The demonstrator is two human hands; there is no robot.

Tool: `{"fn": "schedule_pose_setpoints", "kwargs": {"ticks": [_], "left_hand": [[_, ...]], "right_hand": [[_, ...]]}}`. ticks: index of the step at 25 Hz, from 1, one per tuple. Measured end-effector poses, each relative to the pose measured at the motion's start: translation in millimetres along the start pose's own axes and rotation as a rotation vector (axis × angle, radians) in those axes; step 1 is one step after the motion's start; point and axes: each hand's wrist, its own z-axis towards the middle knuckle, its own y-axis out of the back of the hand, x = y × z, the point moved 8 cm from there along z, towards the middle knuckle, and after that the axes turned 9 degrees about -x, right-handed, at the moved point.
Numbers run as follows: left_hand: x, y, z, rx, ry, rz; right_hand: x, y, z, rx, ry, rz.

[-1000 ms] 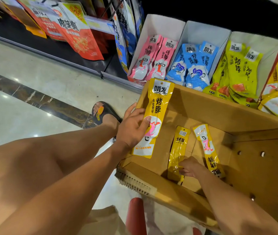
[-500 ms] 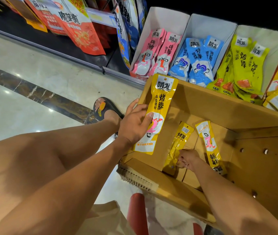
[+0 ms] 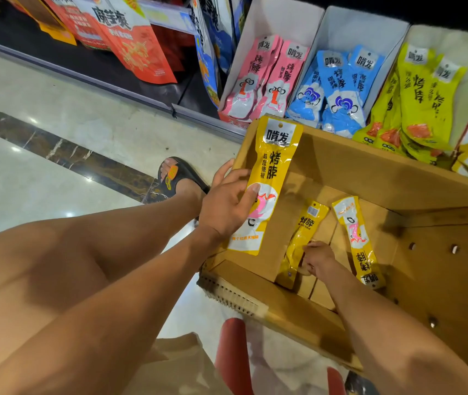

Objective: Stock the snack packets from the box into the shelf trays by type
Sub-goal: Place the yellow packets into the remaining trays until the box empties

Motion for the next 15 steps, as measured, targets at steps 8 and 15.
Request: {"fn": "schedule_pose_setpoints", "kwargs": {"ticks": [8, 15], "left_hand": [[-4, 2, -3, 0.024, -0.004, -0.053], [-14, 0, 2, 0.102, -0.020, 0.047]], "right_hand": [[25, 59, -47, 0.031, 0.094, 0.013], [95, 118, -122, 0.135, 0.397, 0.020]]}}
